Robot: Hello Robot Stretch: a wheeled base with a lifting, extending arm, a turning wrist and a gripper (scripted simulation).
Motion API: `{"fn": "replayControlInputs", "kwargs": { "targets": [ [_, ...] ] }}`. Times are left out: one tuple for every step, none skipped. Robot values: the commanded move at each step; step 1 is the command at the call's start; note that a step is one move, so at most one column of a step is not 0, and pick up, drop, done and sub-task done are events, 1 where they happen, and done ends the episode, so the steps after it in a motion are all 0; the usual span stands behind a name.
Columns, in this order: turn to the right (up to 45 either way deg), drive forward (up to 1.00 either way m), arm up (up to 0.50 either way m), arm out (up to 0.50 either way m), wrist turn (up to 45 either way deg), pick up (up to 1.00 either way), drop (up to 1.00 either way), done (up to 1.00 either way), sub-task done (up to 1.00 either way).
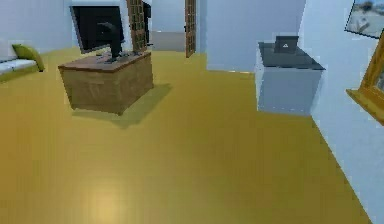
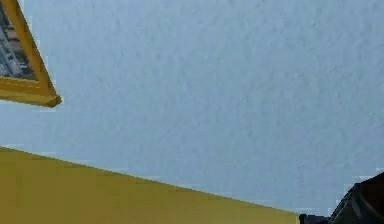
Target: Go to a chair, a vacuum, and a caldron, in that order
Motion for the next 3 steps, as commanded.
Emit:
{"fn": "replayControlInputs", "kwargs": {
  "targets": [
    [0.0, 1.00, 0.00, 0.00, 0.0, 0.00, 0.00, 0.00, 0.00],
    [0.0, 1.00, 0.00, 0.00, 0.0, 0.00, 0.00, 0.00, 0.00],
    [0.0, 1.00, 0.00, 0.00, 0.0, 0.00, 0.00, 0.00, 0.00]
  ]
}}
